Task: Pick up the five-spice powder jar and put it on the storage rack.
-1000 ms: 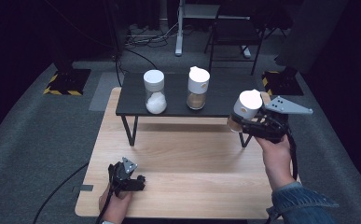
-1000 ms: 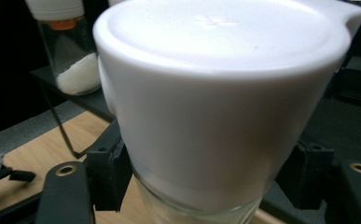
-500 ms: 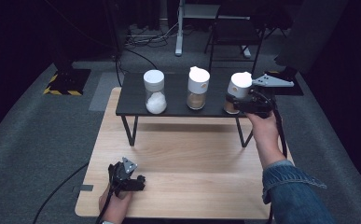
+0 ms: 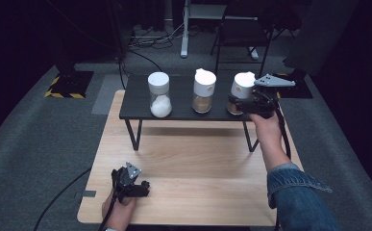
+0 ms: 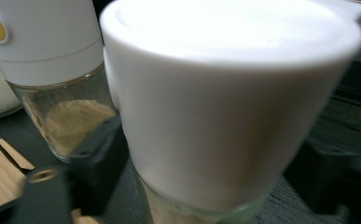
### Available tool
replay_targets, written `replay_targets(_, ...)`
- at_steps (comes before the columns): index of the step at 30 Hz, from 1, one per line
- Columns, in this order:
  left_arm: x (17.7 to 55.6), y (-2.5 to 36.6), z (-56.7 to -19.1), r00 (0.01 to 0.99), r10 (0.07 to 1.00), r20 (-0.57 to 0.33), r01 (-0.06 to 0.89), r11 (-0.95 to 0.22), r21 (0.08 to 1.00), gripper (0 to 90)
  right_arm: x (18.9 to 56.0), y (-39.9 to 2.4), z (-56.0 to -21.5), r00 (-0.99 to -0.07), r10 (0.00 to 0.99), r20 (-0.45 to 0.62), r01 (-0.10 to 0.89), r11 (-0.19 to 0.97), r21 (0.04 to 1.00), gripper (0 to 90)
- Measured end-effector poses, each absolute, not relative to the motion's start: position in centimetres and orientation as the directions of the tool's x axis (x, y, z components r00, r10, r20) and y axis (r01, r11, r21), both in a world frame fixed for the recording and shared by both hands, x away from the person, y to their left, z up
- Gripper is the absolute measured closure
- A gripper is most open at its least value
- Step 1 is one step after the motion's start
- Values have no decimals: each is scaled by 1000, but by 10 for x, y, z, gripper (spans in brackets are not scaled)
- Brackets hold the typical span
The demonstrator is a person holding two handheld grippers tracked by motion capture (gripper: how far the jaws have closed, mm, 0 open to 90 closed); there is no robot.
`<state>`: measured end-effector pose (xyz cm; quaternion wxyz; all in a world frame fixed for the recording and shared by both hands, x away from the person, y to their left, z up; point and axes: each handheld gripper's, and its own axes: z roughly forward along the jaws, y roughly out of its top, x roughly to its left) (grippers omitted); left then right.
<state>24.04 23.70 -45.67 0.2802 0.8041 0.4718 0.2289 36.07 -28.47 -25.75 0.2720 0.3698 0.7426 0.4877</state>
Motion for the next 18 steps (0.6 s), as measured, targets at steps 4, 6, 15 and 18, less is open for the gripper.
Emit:
replay_targets(4, 241, 237, -457, 450, 887, 102, 631, -396, 667, 40, 342, -292, -263, -566, 823, -55, 249, 234, 940, 105)
replay_targets(6, 241, 237, -457, 448, 888, 102, 632, -395, 666, 37, 333, -298, -265, -566, 823, -53, 235, 222, 946, 76)
replay_targets(15, 241, 237, -457, 446, 889, 102, 634, -393, 666, 36, 292, -329, -276, -601, 798, -40, 204, 201, 958, 33)
replay_targets(18, 241, 236, -457, 444, 890, 102, 634, -393, 666, 37, 282, -339, -283, -609, 793, -26, 197, 183, 963, 30)
